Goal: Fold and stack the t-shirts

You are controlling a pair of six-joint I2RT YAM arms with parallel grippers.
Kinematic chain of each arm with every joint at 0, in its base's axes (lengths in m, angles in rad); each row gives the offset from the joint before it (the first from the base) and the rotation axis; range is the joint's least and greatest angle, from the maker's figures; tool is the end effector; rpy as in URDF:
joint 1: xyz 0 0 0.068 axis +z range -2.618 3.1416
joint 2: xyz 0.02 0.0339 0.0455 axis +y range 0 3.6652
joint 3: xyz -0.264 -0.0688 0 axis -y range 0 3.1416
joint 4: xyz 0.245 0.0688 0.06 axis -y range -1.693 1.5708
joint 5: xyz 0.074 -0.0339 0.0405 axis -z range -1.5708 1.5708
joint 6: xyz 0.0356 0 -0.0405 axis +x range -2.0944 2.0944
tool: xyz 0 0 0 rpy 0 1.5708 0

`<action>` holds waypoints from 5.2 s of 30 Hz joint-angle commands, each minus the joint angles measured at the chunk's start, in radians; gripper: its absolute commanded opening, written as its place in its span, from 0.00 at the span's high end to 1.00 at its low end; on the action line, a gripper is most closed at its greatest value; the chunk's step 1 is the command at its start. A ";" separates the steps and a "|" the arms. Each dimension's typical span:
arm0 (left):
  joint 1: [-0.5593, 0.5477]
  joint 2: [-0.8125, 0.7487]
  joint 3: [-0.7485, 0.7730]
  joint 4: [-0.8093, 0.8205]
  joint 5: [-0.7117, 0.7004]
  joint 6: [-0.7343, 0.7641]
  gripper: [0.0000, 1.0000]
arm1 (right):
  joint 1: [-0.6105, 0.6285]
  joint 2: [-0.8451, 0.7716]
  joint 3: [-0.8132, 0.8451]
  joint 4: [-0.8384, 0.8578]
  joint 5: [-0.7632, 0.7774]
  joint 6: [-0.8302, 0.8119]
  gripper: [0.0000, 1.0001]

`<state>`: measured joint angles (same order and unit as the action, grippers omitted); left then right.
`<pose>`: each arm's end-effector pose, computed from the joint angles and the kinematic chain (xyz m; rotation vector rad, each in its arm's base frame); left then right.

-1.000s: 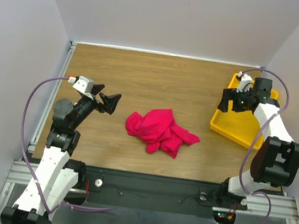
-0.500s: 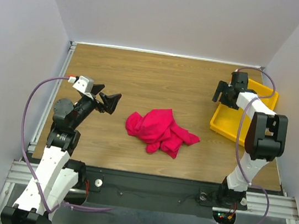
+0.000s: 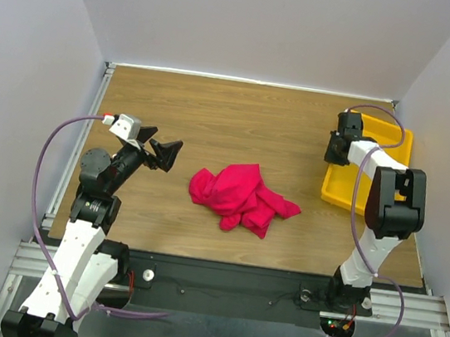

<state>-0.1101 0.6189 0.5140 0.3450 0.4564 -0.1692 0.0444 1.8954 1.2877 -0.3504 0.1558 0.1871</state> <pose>0.1551 -0.0329 0.3259 0.3513 1.3304 -0.5375 0.4022 0.0123 0.1838 0.2412 2.5034 -0.1031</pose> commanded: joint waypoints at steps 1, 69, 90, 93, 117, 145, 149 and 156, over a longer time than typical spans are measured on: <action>-0.003 -0.019 0.011 0.052 0.011 0.007 0.01 | 0.005 -0.056 -0.025 0.016 0.033 -0.081 0.80; -0.230 0.275 0.145 -0.210 0.079 -0.062 0.05 | -0.090 -0.410 -0.101 -0.061 -1.235 -0.718 0.00; -0.637 0.646 0.337 -0.472 -0.374 -0.121 0.58 | -0.012 -0.578 -0.458 -0.094 -1.207 -0.779 0.05; -0.640 0.639 0.362 -0.472 -0.383 -0.119 0.96 | -0.005 -0.565 -0.461 -0.096 -1.175 -0.773 0.08; -0.577 0.410 0.373 -0.479 -0.513 -0.115 1.00 | 0.319 -0.369 -0.355 -0.114 -0.685 -0.653 0.89; -0.484 0.130 0.422 -0.459 -0.872 -0.024 1.00 | 0.216 -0.588 0.153 -0.171 -0.395 -0.670 1.00; -0.470 0.131 0.413 -0.472 -0.892 -0.035 1.00 | 0.192 -0.610 0.154 -0.171 -0.423 -0.664 1.00; -0.467 0.110 0.402 -0.426 -0.737 -0.030 1.00 | 0.166 -0.637 0.215 -0.231 -0.512 -0.680 1.00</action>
<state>-0.5812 0.7578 0.8852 -0.1749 -0.3569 -0.2073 0.2253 1.3006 1.4136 -0.5713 -0.2966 -0.4904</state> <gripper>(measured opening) 0.037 0.022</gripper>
